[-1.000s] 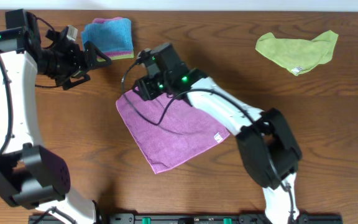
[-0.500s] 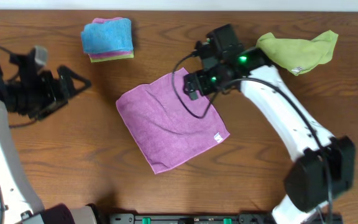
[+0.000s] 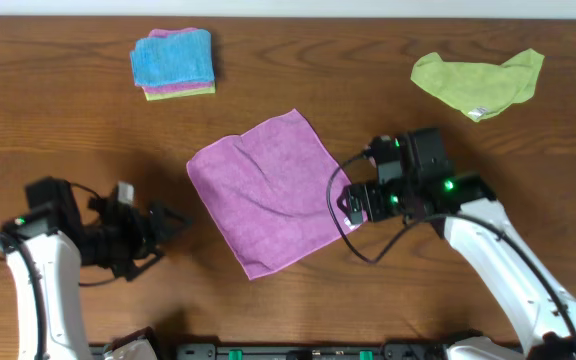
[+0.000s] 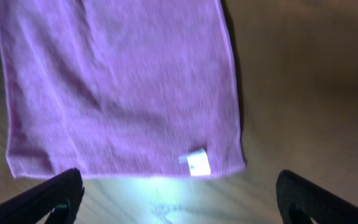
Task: Fold the cloth
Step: 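Move the left gripper to the towel's lower left corner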
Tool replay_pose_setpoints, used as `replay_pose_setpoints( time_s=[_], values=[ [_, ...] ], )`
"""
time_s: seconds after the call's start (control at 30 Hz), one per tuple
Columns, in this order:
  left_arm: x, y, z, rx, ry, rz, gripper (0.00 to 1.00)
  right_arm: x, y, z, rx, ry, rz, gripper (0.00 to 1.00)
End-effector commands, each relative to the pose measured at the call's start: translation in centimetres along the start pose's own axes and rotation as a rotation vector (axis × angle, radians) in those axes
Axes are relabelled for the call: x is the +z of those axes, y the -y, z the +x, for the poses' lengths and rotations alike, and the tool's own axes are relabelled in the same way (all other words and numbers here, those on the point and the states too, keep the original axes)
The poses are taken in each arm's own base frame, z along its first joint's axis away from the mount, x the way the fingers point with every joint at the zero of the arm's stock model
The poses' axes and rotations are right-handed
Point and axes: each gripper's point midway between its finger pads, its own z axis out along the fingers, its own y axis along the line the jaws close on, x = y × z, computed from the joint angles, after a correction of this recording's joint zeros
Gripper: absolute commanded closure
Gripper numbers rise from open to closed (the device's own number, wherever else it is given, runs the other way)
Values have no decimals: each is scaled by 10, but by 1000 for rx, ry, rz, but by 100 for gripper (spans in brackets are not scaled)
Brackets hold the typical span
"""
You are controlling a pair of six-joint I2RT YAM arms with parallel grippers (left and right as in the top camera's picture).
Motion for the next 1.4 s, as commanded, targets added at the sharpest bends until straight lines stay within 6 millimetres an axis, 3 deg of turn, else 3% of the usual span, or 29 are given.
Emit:
replay_pose_setpoints(
  time_s=[0.0, 0.2, 0.37, 0.63, 0.9, 1.37],
  values=[
    [23, -13, 10, -176, -29, 65, 5, 6, 6, 16, 92, -5, -32, 1],
    [52, -28, 14, -309, -23, 151, 5, 17, 13, 18, 169, 30, -44, 1],
    [59, -33, 15, -338, -20, 164, 5, 17, 12, 12, 211, 52, -49, 1],
    [83, -27, 18, -310, -43, 100, 5, 16, 10, 5, 258, 80, -70, 1],
    [105, -6, 14, -264, -22, 65, 5, 15, 6, 3, 262, 84, -93, 1],
    [122, -13, 32, -363, -57, 10, 5, 15, 4, -2, 254, 100, -106, 1]
  ],
)
